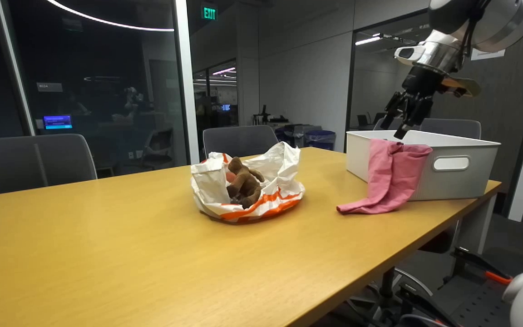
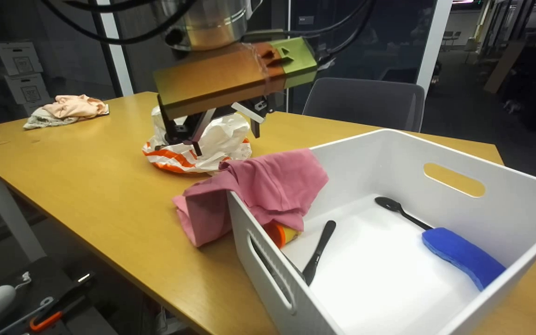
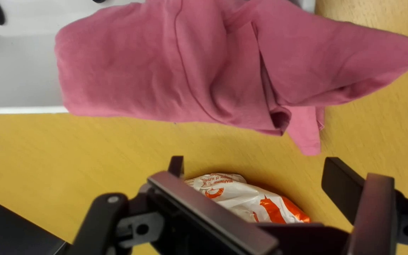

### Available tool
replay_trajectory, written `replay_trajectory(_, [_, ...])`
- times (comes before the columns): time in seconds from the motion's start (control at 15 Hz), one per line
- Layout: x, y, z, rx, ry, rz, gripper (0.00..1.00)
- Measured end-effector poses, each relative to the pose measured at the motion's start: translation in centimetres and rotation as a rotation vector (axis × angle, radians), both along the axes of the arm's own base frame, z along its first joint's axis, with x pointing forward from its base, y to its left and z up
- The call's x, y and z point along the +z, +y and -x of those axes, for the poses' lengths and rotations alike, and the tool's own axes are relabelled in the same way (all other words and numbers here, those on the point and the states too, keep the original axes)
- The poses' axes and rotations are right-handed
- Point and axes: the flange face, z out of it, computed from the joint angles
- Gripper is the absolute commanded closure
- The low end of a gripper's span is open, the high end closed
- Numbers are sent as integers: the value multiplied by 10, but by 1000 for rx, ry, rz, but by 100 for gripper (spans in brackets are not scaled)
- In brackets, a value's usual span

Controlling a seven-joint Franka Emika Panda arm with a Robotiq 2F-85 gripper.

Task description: Put the plush toy and the pink shirt into the carrier bag

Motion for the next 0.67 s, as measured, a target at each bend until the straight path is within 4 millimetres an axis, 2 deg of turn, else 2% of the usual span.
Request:
replay_trajectory(0.33, [-5,-1,-8,13,-38,38,0])
replay_trajectory(0.67, [-24,-6,-15,31,-21,95,0])
